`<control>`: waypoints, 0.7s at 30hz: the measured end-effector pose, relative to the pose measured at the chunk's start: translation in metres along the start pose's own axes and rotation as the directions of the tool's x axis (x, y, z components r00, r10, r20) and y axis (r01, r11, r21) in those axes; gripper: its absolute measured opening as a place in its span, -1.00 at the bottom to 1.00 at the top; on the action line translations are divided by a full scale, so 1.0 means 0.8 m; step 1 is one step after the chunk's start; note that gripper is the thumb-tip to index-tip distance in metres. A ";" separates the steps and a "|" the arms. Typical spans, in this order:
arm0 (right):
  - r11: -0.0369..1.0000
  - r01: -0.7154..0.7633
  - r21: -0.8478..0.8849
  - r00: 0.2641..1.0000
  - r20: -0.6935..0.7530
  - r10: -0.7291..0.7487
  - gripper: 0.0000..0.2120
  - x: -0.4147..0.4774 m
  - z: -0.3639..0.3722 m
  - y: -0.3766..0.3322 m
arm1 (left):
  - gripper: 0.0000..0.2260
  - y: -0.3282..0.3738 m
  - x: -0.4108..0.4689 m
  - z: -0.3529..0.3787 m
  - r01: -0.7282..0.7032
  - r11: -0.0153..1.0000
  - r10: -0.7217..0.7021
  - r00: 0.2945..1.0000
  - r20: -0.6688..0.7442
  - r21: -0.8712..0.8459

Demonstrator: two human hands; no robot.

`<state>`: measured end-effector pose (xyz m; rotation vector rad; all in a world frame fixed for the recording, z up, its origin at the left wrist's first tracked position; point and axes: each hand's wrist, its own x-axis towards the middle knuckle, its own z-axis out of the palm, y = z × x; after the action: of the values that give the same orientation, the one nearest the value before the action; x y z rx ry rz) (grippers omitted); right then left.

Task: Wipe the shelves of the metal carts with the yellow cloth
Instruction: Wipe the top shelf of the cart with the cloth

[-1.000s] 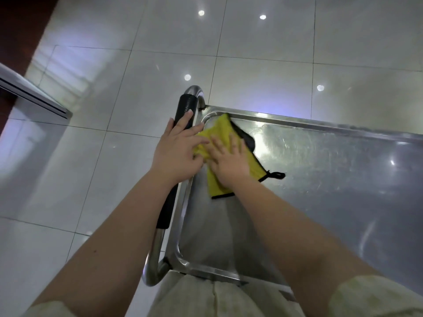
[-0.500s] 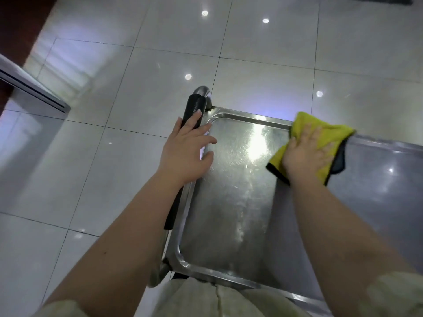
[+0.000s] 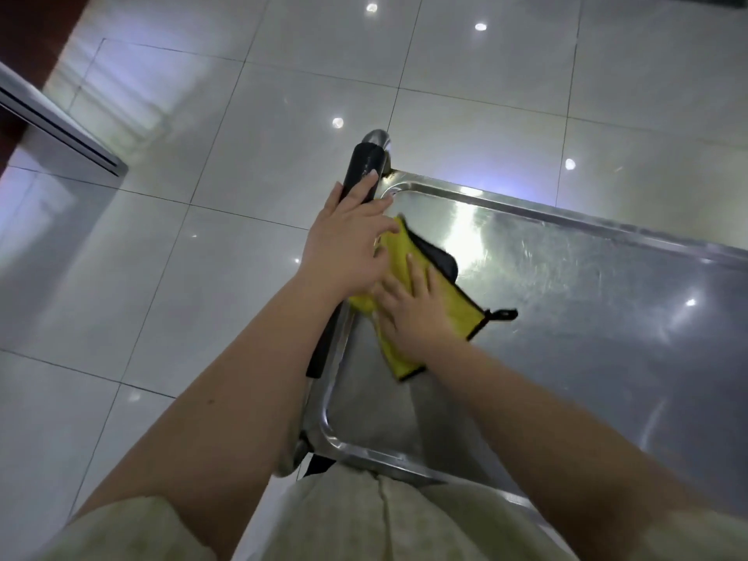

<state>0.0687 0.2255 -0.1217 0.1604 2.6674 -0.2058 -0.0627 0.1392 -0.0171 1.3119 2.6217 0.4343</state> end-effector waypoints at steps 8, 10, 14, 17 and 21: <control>0.845 0.522 -0.118 0.853 0.098 -0.513 -0.41 -0.161 0.076 -0.050 | -0.70 0.003 -0.008 -0.001 -0.021 0.999 0.019 0.999 0.036 0.050; 0.869 0.474 -0.144 0.881 0.057 -0.471 -0.45 -0.129 0.059 -0.022 | -0.70 0.004 -0.010 -0.002 -0.026 0.998 0.023 0.999 0.047 0.061; 0.999 -0.004 0.048 0.985 -0.173 0.012 -0.48 -0.023 0.005 0.091 | -0.69 0.005 -0.008 -0.003 -0.016 0.998 0.013 0.999 0.047 0.064; 0.899 -0.361 0.246 0.915 -0.093 0.393 -0.48 0.029 -0.033 0.173 | -0.70 0.007 -0.008 -0.001 -0.017 0.997 0.015 0.999 0.033 0.072; 0.883 -0.396 0.251 0.909 -0.027 0.415 -0.47 0.020 -0.027 0.154 | -0.70 0.006 -0.008 -0.001 -0.014 0.996 0.011 1.000 0.026 0.085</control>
<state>0.0637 0.3516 -0.1245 0.8137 2.6038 -0.3914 -0.0559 0.1365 -0.0143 1.3505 2.6393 0.3094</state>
